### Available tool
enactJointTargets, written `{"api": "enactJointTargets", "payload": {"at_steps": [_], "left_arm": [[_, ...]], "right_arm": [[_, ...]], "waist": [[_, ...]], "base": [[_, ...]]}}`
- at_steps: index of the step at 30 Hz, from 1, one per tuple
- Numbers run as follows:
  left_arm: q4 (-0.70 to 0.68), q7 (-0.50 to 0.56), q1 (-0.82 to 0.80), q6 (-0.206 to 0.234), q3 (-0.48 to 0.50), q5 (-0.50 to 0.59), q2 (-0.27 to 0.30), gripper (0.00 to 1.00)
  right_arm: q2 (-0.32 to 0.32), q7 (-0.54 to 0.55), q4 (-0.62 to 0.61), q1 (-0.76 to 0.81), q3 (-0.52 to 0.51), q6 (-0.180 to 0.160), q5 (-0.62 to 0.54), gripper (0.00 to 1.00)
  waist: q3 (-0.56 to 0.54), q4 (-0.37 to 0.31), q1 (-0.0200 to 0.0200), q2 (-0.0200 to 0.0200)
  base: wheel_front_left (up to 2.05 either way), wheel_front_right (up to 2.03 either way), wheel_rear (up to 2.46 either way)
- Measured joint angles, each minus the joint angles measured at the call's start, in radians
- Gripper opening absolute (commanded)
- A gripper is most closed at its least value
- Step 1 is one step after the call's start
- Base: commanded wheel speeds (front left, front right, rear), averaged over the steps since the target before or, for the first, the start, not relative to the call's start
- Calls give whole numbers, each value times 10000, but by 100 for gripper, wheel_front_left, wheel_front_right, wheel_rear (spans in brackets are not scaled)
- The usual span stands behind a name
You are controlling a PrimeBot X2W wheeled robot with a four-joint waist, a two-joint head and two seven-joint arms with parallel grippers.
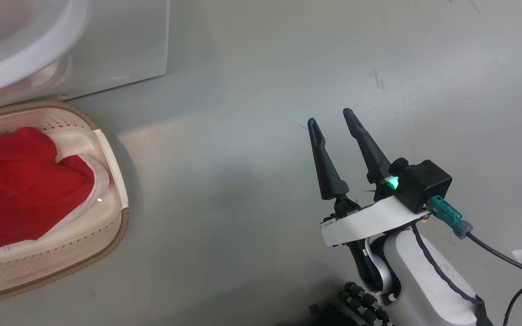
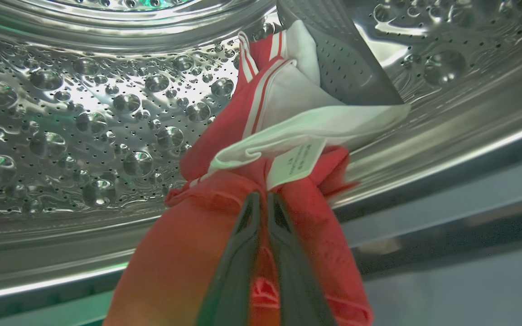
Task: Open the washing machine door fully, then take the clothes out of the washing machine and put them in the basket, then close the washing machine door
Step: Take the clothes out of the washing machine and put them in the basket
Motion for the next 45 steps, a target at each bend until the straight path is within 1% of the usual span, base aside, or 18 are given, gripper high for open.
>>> {"api": "enactJointTargets", "payload": {"at_steps": [5,14,22,35,38,45], "left_arm": [[75,-107,-81,0,-73,-2,-59,0],[393,-800,-51,0,-217,-102,-525,0],[575,-1783,198,0,-313,-414,-1290,0],[1007,-3536,1227,-2,-418,-796,-2155,0],[1101,-4077,1627,-2,-512,-915,-2309,0],[1089,-4928,2207,-2,-851,-1179,-2786,0]], "right_arm": [[2,0,0,-34,-4,-10,-2,100],[2,0,81,-39,-201,-13,-8,100],[0,-4,353,-38,-441,-23,-211,100],[-6,-4,959,50,-729,-21,-587,100],[-6,-6,1151,285,-859,-6,-685,100],[-8,-6,1436,632,-1099,36,-884,100]], "waist": [[-23,29,0,0],[-289,127,0,0],[-757,350,0,0],[-1829,946,0,0],[-2211,1160,0,0],[-2874,1590,0,0]], "base": [[0,0,0],[0,0,0],[0,0,0],[0,0,0],[0,0,0],[0,0,0]]}}
